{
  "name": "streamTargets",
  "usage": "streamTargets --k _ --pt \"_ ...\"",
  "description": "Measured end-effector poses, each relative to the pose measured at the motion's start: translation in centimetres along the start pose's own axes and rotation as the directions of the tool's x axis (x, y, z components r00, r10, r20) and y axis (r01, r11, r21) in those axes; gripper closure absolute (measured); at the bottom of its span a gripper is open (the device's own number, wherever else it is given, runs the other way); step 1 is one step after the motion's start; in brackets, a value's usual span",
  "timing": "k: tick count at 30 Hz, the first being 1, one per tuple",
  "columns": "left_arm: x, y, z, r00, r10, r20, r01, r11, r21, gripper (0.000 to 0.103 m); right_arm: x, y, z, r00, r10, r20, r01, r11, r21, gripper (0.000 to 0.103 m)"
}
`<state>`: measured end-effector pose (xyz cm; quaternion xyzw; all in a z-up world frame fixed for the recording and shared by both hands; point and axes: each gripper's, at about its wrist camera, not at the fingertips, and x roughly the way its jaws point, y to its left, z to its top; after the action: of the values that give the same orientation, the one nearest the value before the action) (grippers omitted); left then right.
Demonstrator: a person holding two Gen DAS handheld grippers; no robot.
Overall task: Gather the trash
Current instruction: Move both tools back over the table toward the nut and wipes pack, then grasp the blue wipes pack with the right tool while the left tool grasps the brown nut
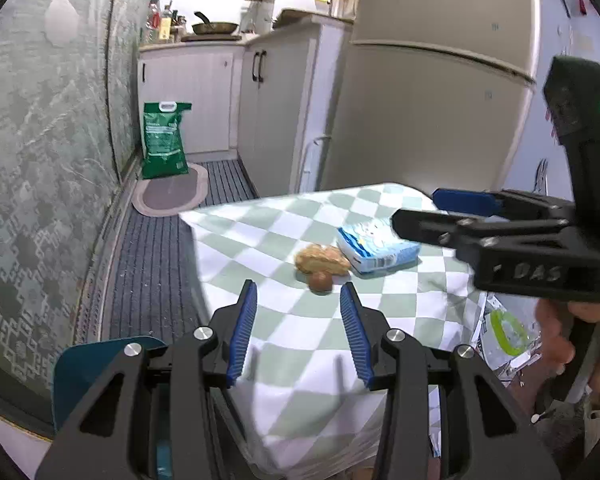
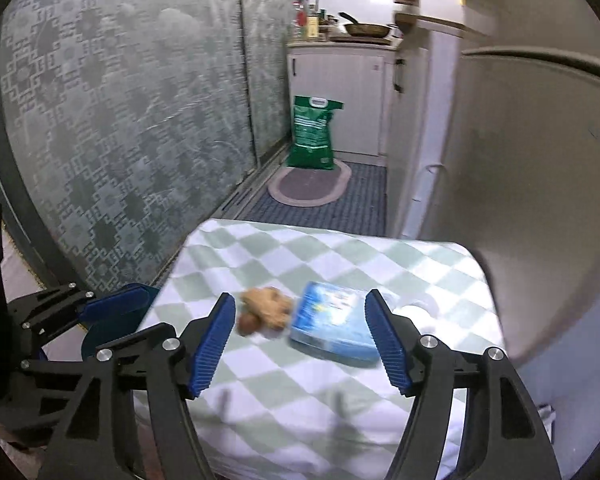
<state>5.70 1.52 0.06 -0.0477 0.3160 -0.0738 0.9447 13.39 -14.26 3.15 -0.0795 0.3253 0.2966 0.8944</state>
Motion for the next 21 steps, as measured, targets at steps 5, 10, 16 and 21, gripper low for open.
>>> streamTargets --k 5,10,16,21 --pt "2.1 -1.0 0.0 0.999 0.0 -0.037 0.0 1.0 0.002 0.057 0.3 -2.2 -1.8 1.0 -0.006 -0.024 0.007 0.999 0.035 0.032" --pt "4.0 -1.4 0.2 0.998 0.003 -0.059 -0.004 1.0 -0.007 0.057 0.8 -3.2 -3.2 0.998 -0.001 -0.055 0.003 0.999 0.045 0.029" --pt "5.9 -1.8 0.4 0.996 0.017 -0.085 -0.017 1.0 -0.007 0.062 1.0 -3.9 -3.9 0.997 0.006 -0.074 -0.002 0.999 0.049 0.027" --pt "6.4 -1.9 0.7 0.996 0.013 -0.091 -0.014 1.0 -0.012 0.071 1.4 -4.6 -4.5 0.996 -0.002 -0.089 0.008 0.998 0.061 0.026"
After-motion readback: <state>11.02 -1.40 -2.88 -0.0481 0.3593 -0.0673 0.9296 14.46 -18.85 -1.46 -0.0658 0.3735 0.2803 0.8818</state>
